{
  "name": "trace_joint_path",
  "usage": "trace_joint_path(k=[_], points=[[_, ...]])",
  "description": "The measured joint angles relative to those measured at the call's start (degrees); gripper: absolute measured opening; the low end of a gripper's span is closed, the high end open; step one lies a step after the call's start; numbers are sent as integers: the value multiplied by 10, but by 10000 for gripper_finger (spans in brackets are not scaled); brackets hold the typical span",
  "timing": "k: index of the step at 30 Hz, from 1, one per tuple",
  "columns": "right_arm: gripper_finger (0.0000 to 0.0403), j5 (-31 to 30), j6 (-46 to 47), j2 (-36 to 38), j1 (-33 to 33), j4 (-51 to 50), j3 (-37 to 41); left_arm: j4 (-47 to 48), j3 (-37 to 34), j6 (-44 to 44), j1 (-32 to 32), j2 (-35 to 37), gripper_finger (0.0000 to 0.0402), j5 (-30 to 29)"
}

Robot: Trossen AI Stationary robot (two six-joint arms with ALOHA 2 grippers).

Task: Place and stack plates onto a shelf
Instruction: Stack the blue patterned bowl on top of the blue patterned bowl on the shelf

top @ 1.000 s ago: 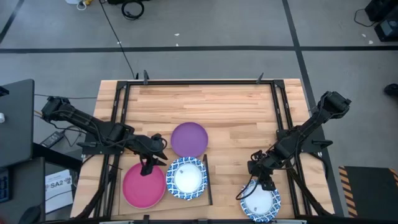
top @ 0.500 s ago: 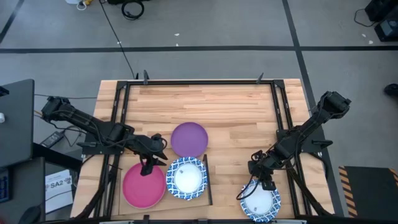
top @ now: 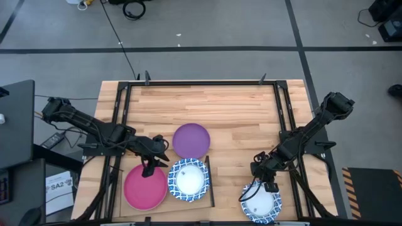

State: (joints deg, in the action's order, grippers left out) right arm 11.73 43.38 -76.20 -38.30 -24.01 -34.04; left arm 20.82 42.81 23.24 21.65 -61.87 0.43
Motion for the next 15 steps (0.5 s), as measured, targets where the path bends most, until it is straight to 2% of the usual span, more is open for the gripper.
trace_joint_path(k=[8,15], points=[[14,1,0,0,0,5,0,0,0,0,0,0,130,0],[10,0,0,0,1,26,0,0,0,0,0,0,130,0]])
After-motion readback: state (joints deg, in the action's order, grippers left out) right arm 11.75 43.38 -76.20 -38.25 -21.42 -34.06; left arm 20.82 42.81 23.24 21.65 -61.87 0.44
